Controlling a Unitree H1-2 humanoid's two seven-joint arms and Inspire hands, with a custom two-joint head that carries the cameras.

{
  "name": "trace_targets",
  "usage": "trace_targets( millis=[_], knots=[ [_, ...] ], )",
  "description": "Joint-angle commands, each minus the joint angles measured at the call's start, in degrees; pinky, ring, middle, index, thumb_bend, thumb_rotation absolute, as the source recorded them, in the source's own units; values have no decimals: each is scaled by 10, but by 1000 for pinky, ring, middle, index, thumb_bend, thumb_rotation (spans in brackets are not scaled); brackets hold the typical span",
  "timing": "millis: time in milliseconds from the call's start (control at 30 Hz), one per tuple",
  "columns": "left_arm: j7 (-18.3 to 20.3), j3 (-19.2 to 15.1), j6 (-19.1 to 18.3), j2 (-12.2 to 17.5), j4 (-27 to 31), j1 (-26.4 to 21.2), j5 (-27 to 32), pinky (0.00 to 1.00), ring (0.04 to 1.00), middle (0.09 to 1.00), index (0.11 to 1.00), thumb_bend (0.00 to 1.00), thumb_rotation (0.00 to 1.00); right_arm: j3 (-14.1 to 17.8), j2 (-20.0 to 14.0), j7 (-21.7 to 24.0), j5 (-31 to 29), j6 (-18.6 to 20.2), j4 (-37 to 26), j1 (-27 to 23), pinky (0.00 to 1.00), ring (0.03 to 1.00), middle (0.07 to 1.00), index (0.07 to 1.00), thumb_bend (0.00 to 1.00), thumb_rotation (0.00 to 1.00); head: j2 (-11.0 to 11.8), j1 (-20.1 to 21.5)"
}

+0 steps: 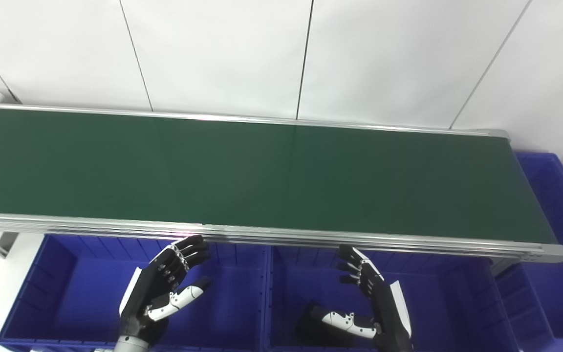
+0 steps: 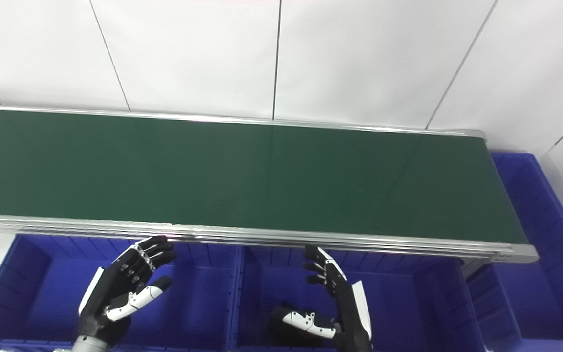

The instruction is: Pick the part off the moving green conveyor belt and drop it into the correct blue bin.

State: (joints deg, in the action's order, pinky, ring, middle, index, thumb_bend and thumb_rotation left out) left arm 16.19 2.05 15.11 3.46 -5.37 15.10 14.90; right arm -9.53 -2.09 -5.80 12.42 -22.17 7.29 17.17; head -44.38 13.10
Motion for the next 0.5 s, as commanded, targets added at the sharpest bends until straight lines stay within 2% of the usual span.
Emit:
trace_targets(
  millis=[0, 200, 300, 467],
  knots=[
    [3, 0, 11, 4, 8, -4, -3, 828, 751, 738, 731, 640, 0, 4, 4, -9, 6, -32, -7, -2, 667, 762, 815, 830, 685, 80, 5, -11],
    [7, 4, 16, -1, 8, 0, 1, 819, 749, 751, 739, 645, 0, 4, -2, 7, 1, -16, -14, 4, 682, 790, 848, 856, 702, 92, 12, -24],
    [3, 5, 14, -2, 10, 1, -5, 814, 747, 749, 740, 629, 0, 3, -4, 8, 3, -23, -12, 4, 683, 789, 850, 860, 710, 96, 13, -23],
    [1, 5, 21, -2, 7, 1, -8, 829, 755, 752, 742, 612, 0, 2, -6, 9, 4, -24, -14, 3, 678, 788, 847, 849, 702, 51, 13, -19]
  ],
)
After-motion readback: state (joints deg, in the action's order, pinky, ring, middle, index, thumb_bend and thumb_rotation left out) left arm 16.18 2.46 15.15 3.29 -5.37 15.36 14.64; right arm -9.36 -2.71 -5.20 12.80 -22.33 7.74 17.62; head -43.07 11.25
